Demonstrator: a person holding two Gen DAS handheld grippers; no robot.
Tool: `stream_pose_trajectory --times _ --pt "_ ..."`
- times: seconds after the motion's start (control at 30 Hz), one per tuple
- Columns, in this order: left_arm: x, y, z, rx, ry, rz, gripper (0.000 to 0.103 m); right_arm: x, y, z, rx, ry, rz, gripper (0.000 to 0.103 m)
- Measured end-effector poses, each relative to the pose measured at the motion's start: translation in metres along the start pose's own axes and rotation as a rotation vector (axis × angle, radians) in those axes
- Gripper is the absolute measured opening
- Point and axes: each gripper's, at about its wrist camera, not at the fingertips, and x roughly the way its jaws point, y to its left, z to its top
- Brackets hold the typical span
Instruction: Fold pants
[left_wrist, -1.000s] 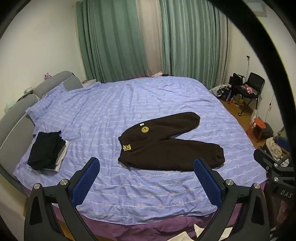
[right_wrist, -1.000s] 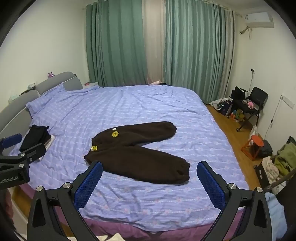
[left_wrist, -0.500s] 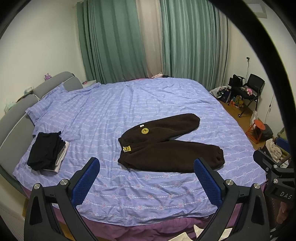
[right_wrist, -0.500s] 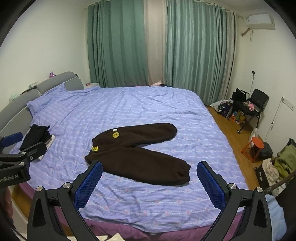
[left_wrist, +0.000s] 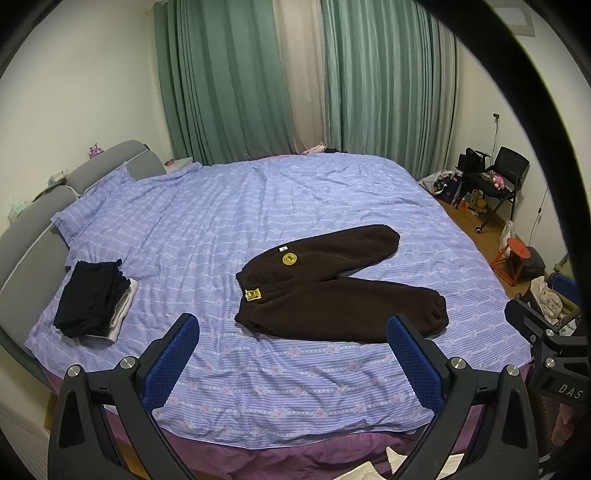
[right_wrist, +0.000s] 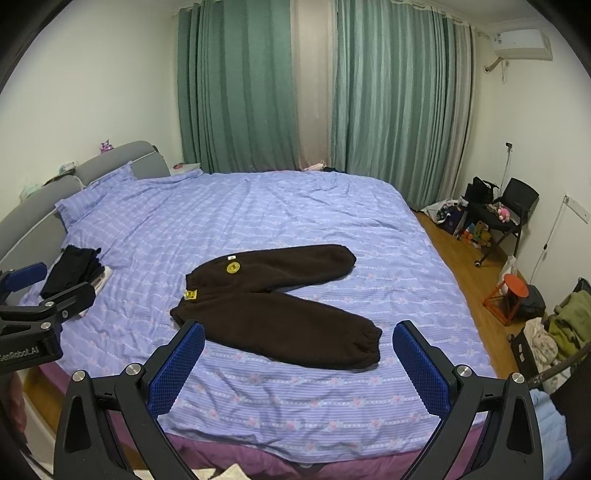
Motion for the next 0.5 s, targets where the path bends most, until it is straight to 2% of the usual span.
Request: stream_pose_trajectory --times 0.5 --pt "0.0000 0.0006 -0.0018 0.000 0.001 -0.001 0.103 0.0007 0.0011 0.0000 -0.009 0.004 0.005 0.103"
